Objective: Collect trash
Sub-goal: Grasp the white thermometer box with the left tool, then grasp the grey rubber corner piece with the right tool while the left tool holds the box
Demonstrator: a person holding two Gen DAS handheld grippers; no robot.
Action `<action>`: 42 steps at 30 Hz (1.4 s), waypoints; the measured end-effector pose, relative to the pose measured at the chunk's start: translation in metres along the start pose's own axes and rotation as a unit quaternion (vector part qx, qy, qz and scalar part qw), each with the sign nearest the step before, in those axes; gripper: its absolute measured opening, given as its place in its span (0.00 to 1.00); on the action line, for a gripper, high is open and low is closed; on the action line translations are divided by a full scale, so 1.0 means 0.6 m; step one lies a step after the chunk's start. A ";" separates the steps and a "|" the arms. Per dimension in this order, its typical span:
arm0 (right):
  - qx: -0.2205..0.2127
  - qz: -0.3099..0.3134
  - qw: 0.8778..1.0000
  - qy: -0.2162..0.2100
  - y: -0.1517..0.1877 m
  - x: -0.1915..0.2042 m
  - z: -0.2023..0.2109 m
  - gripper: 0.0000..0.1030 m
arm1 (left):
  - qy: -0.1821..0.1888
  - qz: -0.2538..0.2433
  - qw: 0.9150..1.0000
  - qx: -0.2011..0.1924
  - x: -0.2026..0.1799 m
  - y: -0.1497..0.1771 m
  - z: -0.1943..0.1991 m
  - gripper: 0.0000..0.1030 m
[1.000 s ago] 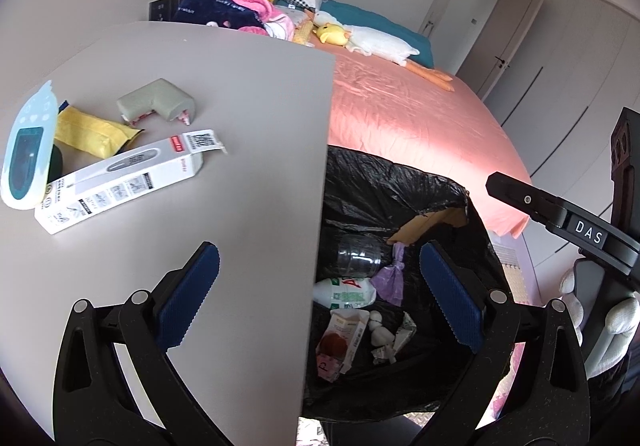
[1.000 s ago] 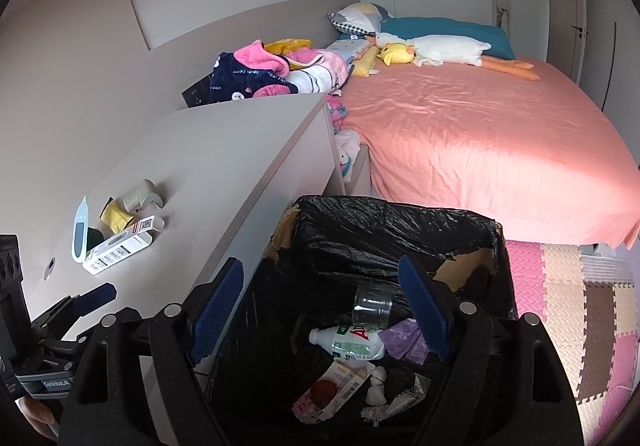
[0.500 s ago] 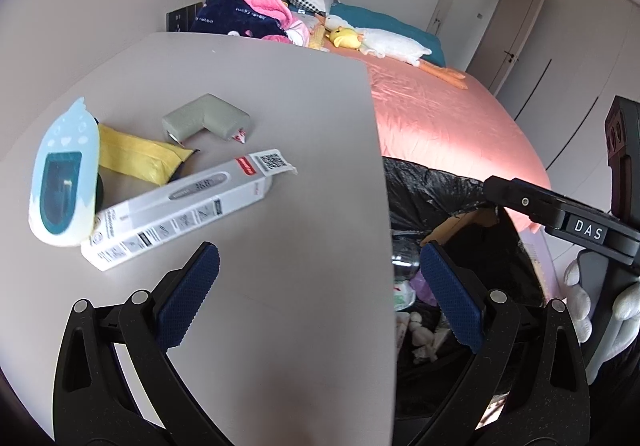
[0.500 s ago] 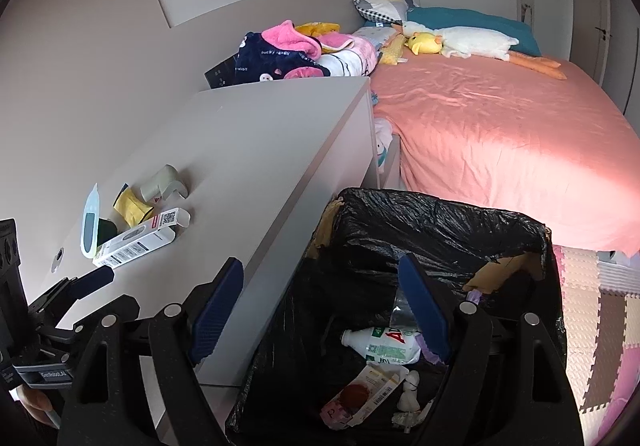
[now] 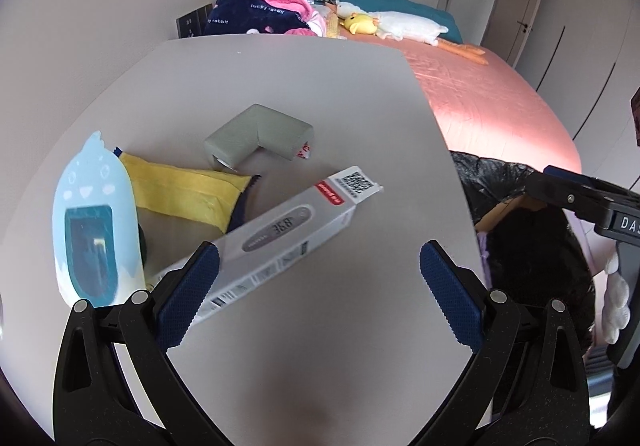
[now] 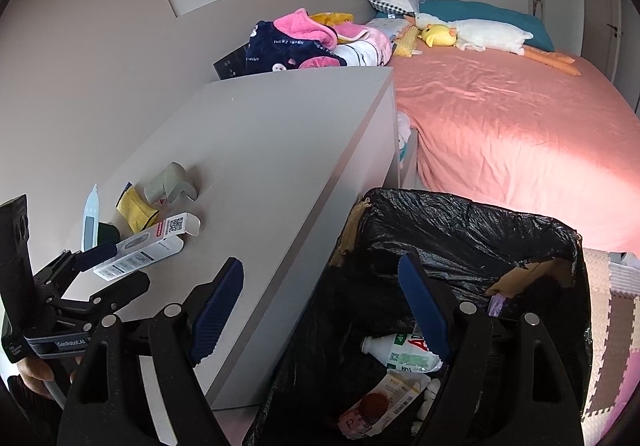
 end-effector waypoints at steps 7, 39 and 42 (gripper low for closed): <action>0.004 0.013 1.000 -0.007 -0.013 0.017 -0.016 0.78 | -0.035 -0.013 0.999 0.022 0.029 0.000 -0.017 0.93; 0.019 0.088 0.995 -0.047 -0.080 0.145 -0.076 0.78 | -0.074 0.004 0.994 -0.081 0.034 -0.025 0.088 0.27; 0.025 0.102 0.993 -0.048 -0.087 0.168 -0.094 0.78 | -0.078 0.018 0.993 -0.089 0.051 -0.026 0.105 0.27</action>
Point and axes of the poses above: each gripper's, at about its wrist camera, not at the fingertips, and z roughly against the way its jaws point, x to its left, y to its underside, the point moved 8 cm from there along -z, roughly the way its jaws point, and after that the axes turned 10 degrees about x, right-handed, at the moved point
